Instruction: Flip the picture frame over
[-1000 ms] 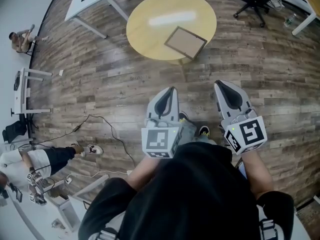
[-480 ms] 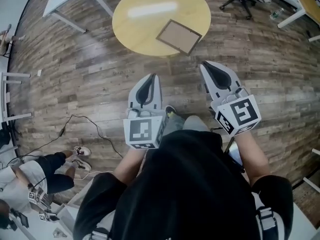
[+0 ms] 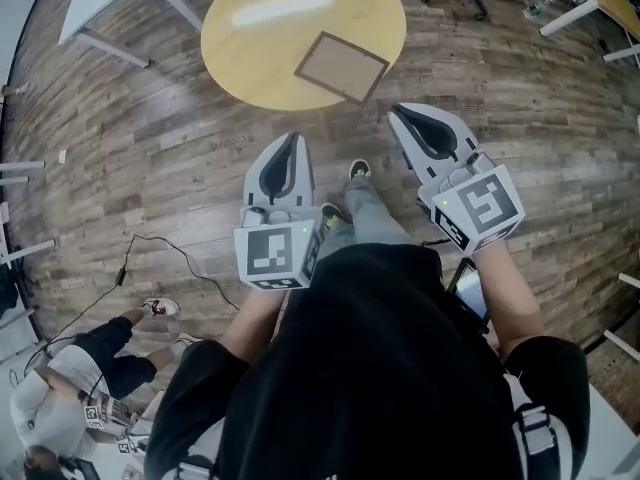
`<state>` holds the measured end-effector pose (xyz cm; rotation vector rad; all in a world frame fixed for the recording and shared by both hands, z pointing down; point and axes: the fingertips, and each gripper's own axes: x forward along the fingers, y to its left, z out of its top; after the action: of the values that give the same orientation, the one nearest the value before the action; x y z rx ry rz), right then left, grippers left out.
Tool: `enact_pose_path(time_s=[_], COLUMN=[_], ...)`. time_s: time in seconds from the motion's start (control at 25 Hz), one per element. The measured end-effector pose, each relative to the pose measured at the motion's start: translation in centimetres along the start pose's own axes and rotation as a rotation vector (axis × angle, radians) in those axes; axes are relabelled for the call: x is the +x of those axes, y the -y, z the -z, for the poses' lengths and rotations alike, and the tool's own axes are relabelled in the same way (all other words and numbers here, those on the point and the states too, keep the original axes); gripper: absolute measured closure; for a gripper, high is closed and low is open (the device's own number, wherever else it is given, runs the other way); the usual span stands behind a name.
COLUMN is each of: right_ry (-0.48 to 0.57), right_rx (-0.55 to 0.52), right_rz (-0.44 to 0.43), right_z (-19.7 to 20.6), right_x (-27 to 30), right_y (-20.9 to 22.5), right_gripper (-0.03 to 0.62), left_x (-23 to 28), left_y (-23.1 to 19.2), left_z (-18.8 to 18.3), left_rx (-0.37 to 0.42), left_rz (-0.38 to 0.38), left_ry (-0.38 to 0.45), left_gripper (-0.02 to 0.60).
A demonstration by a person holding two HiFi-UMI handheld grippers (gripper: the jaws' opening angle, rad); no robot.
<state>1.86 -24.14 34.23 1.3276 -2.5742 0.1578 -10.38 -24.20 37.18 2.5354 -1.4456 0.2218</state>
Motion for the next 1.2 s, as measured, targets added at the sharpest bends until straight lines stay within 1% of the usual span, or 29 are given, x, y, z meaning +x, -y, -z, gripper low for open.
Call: enact_pose_path(time_s=[0.2,0.32,0.4,0.52,0.68,0.84,0.96,1.08,1.2], right_ry=[0.008,0.003,0.002,0.007,-0.033,-0.073,-0.118,-0.195,-0.276], right_rx=[-0.047,-0.079,-0.102,-0.154,-0.243,-0.312,-0.351,-0.411,-0.516], right_rz=[-0.066,-0.086,-0.099,-0.140,-0.195,-0.254,-0.307,-0.377,-0.440], right_z=[-0.5,-0.7,-0.6,-0.3,0.9,3.4,5.8,9.4,13.6], right_x=[2.3,3.0,3.9,5.4,7.1,8.4,9.0,10.2,11.7], right_y=[2.8,5.1,6.4,7.6,9.3,10.3,11.0,10.9,10.3], right_gripper=[0.574,0.574,0.574,0.574,0.574,0.574,0.574,0.574,0.572], left_x=[3.6,5.8,7.6,9.9,12.7,14.3,14.9,15.1,15.3], left_y=[-0.7,-0.5,-0.9,-1.8,-2.0,-1.8,-1.8,-2.7,-3.5], left_z=[-1.0,-1.8,-2.2,-3.0,-3.6,-3.0,-2.7,-2.6,-2.4], left_rx=[0.016,0.013,0.029,0.043,0.055,0.053,0.045,0.046,0.044], left_rz=[-0.025,-0.040,-0.052,-0.080,-0.102,-0.121,-0.150,-0.182,-0.202], left_ry=[-0.012,-0.012,-0.013,-0.015,-0.020,-0.040,-0.049,-0.060,-0.074], left_gripper=[0.558,0.558,0.558,0.558,0.558,0.558,0.558,0.558,0.558])
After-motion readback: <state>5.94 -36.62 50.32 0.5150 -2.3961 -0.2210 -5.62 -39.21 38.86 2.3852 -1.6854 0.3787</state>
